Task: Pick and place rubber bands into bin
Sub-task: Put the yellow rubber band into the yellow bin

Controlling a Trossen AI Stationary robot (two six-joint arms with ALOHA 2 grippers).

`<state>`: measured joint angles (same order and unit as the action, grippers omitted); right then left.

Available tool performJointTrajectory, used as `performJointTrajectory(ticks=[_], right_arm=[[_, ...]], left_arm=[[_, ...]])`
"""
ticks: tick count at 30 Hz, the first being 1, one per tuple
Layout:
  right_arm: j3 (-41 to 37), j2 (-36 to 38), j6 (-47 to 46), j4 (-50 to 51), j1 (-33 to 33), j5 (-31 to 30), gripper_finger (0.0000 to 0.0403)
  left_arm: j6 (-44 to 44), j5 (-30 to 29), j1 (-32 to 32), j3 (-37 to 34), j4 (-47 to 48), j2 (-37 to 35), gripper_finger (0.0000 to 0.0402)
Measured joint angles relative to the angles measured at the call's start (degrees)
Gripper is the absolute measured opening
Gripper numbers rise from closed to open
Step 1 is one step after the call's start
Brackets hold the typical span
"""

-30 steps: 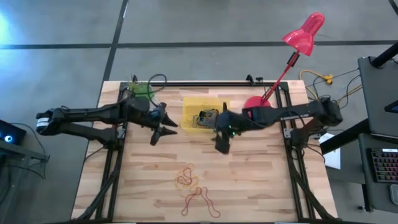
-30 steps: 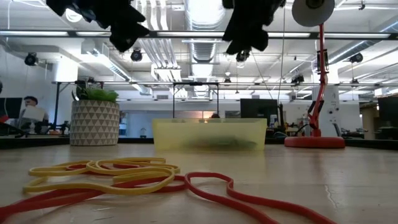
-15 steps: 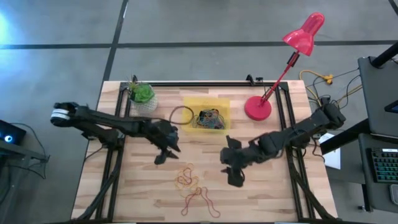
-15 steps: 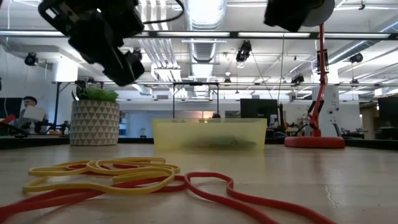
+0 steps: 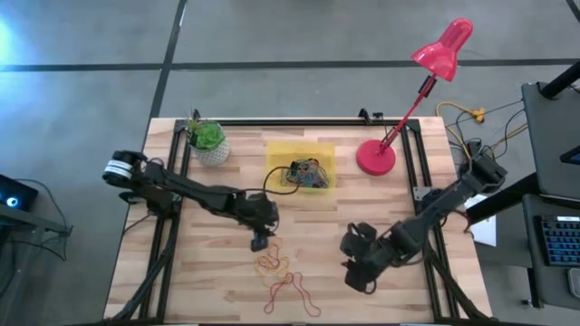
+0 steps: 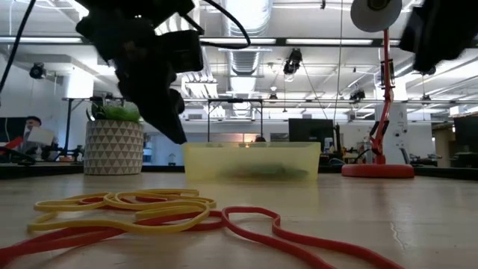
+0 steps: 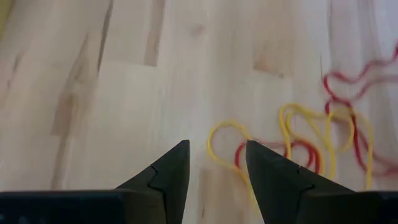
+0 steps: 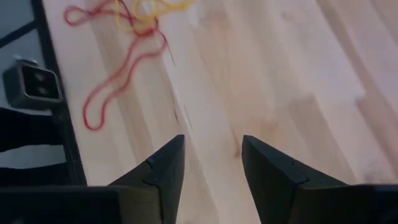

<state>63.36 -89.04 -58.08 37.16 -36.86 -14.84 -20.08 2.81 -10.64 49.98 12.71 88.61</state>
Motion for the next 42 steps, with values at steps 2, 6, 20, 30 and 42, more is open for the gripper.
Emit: performJointTrajectory(ticks=[2, 6, 20, 30, 42], right_arm=[[-1.48, 0.07, -3.70, 0.17, -1.62, -0.36, 0.0151], [-4.00, 0.09, -9.55, 0.09, -4.66, -0.40, 0.0158], [-6.70, 0.16, -15.27, -0.08, -10.49, -3.79, 0.0160], [-6.70, 0.16, -15.20, -0.08, -11.67, -3.88, 0.0151], [-6.70, 0.16, -15.10, -0.25, -11.67, -4.84, 0.0144]], left_arm=[[-2.80, -0.89, -0.74, 1.48, 0.26, 1.37, 0.0141], [-7.20, -4.45, -3.10, 4.04, 1.40, 4.35, 0.0141], [-12.83, -9.07, -5.23, 12.26, 10.73, 14.81, 0.0141], [-17.14, -7.78, -5.28, 12.63, 15.38, 16.79, 0.0141], [-17.89, -7.71, -5.33, 10.42, 14.13, 16.94, 0.0011]])
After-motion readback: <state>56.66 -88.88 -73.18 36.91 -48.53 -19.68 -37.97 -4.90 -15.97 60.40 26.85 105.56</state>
